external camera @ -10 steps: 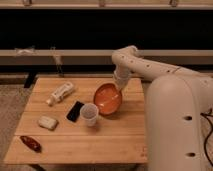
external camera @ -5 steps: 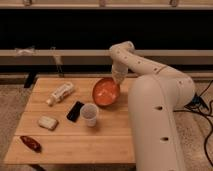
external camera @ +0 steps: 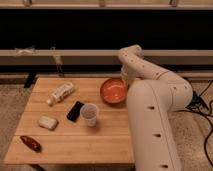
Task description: Drag the ceramic bowl in a circle
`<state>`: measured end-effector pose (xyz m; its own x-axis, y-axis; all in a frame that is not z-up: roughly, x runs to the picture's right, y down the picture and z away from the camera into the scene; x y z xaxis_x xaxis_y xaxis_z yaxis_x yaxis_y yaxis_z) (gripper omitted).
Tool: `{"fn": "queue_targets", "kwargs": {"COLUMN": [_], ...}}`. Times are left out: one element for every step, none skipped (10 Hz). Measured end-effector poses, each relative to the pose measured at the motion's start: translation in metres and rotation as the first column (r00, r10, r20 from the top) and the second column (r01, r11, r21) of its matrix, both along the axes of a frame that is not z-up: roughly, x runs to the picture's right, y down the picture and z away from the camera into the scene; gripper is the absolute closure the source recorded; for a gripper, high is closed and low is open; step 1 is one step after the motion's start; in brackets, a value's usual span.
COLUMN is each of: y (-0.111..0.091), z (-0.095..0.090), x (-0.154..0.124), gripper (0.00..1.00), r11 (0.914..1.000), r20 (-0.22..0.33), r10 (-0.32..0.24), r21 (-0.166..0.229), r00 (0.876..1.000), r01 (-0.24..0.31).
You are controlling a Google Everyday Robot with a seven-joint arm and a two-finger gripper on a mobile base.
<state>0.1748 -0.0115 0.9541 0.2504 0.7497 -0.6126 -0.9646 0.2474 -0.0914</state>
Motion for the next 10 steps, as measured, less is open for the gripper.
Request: {"fn": "queue_targets", "kwargs": {"y": [0.012, 0.023, 0.032, 0.040, 0.044, 0.047, 0.048, 0.047, 0.046, 0.045], "z": [-0.005, -0.013, -0.022, -0.034, -0.042, -0.049, -0.054, -0.059, -0.060, -0.061], "x": [0.016, 0.026, 0.032, 0.030, 0.024, 0.016, 0.008, 0.002, -0.006, -0.017], "gripper": [1.00, 1.00, 1.00, 0.99, 0.94, 0.85, 0.74, 0.65, 0.54, 0.44], "r11": [0.9999, 0.9998, 0.9998, 0.9999, 0.9998, 0.9994, 0.9987, 0.9979, 0.9966, 0.9959], "r20": [-0.020, -0.030, -0.030, -0.016, 0.005, 0.033, 0.062, 0.084, 0.103, 0.126], "r10": [0.003, 0.006, 0.007, -0.004, -0.016, -0.034, -0.052, -0.064, -0.082, -0.090], "r21": [-0.012, -0.019, -0.020, -0.017, -0.011, -0.004, 0.003, 0.010, 0.016, 0.020], "r00": [1.000, 1.000, 1.000, 1.000, 1.000, 0.999, 0.997, 0.994, 0.991, 0.988], "r01": [-0.004, -0.007, -0.007, 0.004, 0.016, 0.034, 0.052, 0.063, 0.081, 0.088]}}
